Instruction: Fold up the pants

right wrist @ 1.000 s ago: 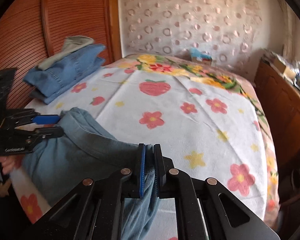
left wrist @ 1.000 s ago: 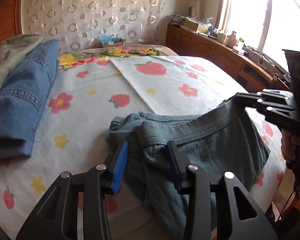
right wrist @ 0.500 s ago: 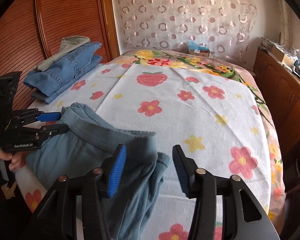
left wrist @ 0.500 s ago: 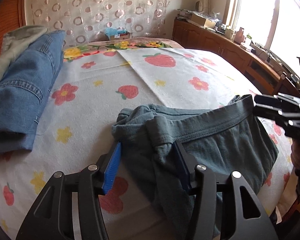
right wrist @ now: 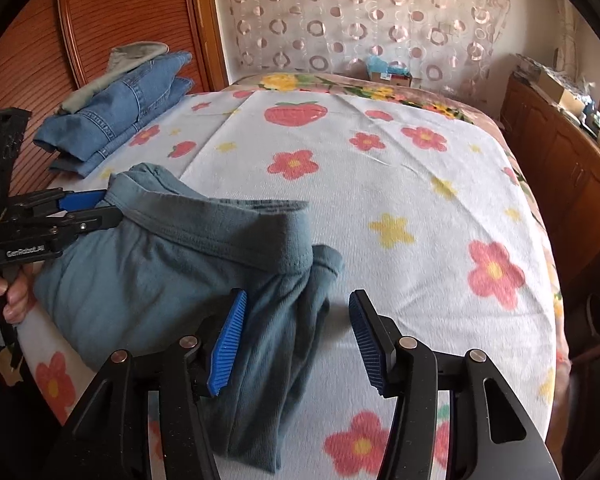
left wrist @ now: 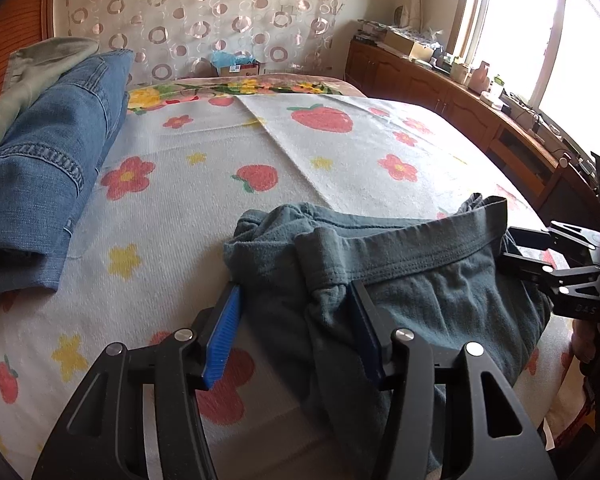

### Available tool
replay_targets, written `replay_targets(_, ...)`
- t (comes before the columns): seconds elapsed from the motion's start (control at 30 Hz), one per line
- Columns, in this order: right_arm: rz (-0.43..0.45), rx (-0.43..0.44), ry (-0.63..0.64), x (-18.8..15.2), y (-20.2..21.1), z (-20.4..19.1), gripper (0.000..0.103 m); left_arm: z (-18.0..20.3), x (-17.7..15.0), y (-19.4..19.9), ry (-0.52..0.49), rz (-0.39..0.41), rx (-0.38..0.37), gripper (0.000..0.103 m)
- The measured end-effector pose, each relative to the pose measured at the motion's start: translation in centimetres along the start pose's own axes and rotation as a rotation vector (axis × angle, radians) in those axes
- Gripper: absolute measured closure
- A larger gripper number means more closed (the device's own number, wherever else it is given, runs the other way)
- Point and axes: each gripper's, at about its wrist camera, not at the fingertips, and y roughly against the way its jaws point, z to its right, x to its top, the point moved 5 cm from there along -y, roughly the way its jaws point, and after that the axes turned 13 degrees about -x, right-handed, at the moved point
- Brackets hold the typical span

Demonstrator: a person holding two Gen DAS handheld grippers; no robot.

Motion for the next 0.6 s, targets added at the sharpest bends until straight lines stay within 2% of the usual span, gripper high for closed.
replay_targets(0.2, 0.024, 0.021, -0.030, -2.3, 3.1, 1.3, 0.049, 0.0, 0.0, 0.0, 0.000, 0.000, 0.001, 0.048)
replay_targets(0.37, 0.027, 0.062, -0.033, -3.9, 4.9, 1.6, 0.069, 0.0, 0.0, 0.0, -0.001, 0.000, 0.001, 0.048)
replay_targets(0.53, 0.004, 0.086, -0.024, -4.9, 5.0, 1.4, 0.075, 0.0, 0.0, 0.0, 0.000, 0.000, 0.001, 0.048)
replay_targets(0.6, -0.003, 0.096, -0.025, -5.1, 5.1, 1.4, 0.081, 0.0, 0.0, 0.0, -0.001, 0.000, 0.001, 0.048)
